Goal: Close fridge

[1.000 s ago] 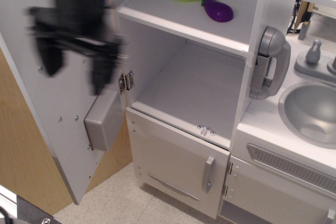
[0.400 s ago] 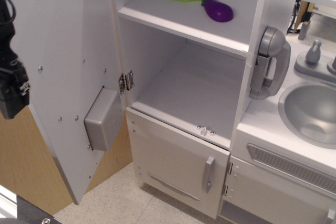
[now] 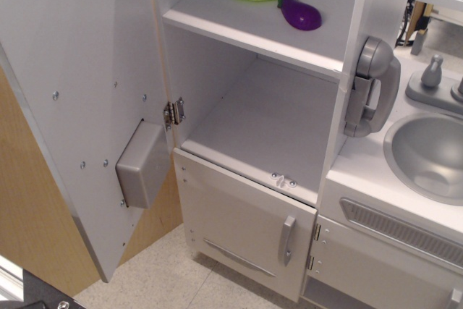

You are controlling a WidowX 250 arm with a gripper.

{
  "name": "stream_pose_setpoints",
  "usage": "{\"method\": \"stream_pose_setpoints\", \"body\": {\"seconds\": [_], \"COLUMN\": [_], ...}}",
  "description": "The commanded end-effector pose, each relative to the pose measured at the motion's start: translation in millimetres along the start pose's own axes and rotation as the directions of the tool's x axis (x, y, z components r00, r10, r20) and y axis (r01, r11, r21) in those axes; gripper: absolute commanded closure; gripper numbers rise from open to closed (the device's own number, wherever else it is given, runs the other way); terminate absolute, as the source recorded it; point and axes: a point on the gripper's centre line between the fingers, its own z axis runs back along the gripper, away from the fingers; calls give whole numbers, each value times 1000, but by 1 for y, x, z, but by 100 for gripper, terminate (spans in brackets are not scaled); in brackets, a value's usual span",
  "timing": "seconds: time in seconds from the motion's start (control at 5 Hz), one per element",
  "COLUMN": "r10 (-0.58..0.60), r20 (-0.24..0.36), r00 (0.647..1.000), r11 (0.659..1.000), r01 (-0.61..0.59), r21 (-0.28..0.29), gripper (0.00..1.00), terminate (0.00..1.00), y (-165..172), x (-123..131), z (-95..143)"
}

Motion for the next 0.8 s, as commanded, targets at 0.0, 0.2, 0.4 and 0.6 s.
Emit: {"method": "stream_pose_setpoints", "body": {"seconds": [0.0,0.2,0.4,0.6], "r10": [23,30,16,-9], "r20": [24,-5,-21,-39], "r00": [999,1000,1000,999], "r11": [1000,1000,1000,1000], "r01": [-23,-30,-16,9], "r21": [9,1,-1,-4], "gripper": [0,0,0,0], "terminate": [0,0,0,0], "y": [43,43,29,12], "x": [19,26,32,33], "z": [-3,-6,-13,-18]}}
